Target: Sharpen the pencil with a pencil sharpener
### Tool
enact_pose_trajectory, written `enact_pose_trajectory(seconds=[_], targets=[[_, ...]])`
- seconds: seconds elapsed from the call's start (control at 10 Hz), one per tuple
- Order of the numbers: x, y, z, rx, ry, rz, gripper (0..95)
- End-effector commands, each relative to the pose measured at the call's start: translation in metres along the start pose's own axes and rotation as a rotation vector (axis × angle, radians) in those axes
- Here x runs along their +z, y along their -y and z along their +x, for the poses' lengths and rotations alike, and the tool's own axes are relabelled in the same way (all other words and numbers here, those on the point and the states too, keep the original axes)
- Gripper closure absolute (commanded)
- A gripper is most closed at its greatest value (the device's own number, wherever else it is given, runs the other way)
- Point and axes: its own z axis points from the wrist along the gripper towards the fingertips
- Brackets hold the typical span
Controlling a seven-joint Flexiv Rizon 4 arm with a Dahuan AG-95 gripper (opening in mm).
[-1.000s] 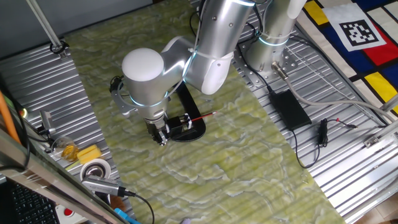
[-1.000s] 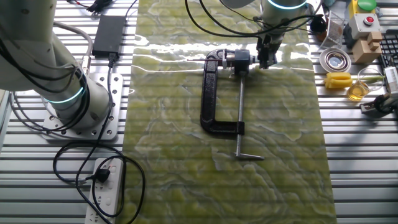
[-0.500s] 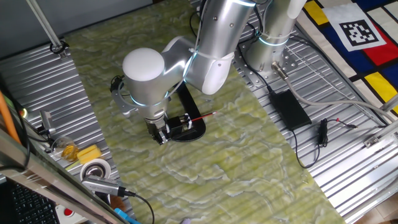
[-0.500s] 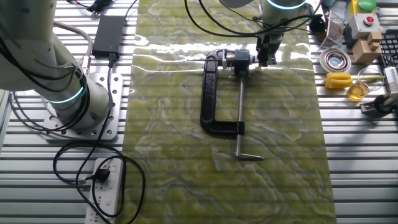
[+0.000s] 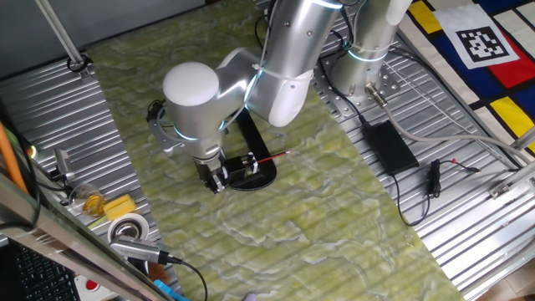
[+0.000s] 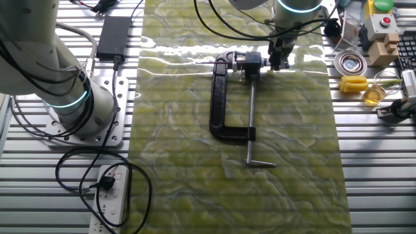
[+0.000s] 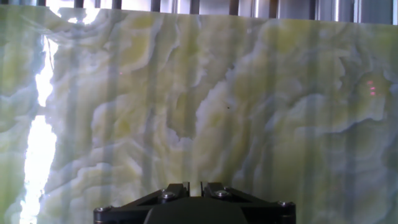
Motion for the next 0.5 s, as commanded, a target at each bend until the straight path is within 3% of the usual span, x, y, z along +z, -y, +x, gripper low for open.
enact_pose_trajectory(seconds=[0.1,0.5], targets=[[0.0011,0.0024,0.0001,-0.003,0.003,-0.004,95.0],[0.0004,0.0048,-0.0009,-0.008,0.0,-0.01,95.0]])
